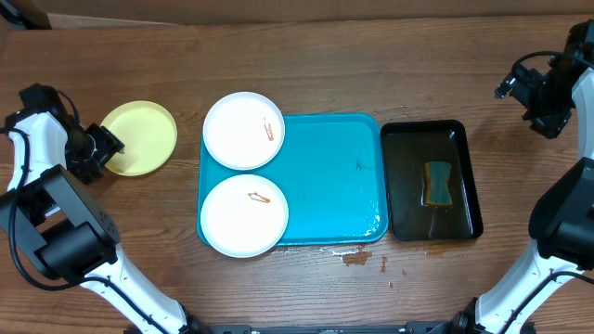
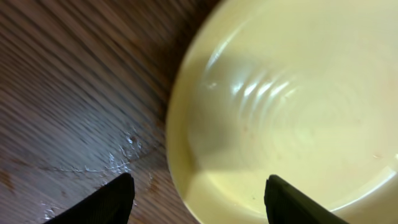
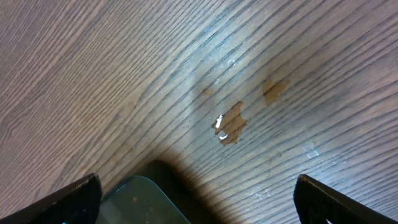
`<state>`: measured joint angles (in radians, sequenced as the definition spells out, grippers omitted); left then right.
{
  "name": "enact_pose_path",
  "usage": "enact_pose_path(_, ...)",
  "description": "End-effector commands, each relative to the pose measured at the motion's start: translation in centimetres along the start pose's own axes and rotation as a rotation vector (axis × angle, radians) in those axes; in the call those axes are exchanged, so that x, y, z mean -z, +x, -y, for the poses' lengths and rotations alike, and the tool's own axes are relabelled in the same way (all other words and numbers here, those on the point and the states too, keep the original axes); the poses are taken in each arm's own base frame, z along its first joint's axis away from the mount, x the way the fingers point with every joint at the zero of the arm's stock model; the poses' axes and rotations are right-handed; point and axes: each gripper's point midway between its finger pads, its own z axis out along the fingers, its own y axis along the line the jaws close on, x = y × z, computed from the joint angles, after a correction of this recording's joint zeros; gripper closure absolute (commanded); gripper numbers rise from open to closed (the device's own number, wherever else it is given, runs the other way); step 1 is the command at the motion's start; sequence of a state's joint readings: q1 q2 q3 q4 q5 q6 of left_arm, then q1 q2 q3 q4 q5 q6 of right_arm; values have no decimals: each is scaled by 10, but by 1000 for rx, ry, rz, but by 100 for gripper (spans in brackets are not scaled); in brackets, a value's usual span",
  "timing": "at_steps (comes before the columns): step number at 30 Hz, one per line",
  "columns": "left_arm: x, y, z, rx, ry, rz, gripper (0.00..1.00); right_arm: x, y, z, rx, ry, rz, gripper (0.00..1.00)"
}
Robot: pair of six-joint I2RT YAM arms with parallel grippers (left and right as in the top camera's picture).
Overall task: Clean dirty plates on tray and stack at the side
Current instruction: 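Carry the yellow plate left and set it on the table, then release the yellow plate and move the left gripper to the lower white plate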
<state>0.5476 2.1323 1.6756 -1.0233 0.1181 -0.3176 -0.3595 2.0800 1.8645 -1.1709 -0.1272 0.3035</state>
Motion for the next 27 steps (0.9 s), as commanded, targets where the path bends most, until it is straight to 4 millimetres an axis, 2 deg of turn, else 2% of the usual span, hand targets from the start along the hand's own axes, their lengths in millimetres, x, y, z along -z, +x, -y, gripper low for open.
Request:
enact_pose_path(1,36,-7,28,-46,134,31,33,15,-6,-6,2,-21,39,0)
enact_pose_path(4,69,4,41,-63,181,44,34,15,-6,-6,2,-21,39,0)
enact_pose_path(6,95,22,49,-81,205,38,34,15,-6,-6,2,-21,39,0)
enact_pose_path(9,124,63,59,-117,203,-19,37,15,-6,-6,2,-21,39,0)
enact_pose_path(12,137,104,70,-185,178,-96,40,15,-6,-6,2,-21,39,0)
enact_pose_path(15,141,142,85,-310,145,-165,43,15,-6,-6,2,-21,39,0)
enact_pose_path(18,136,175,94,-414,59,-221,44,15,-6,-6,2,-21,39,0)
enact_pose_path(23,127,222,105,-524,-78,-270,44,15,-6,-6,2,-21,39,0)
enact_pose_path(27,123,257,107,-595,-204,-283,43,15,-6,-6,2,-21,39,0)
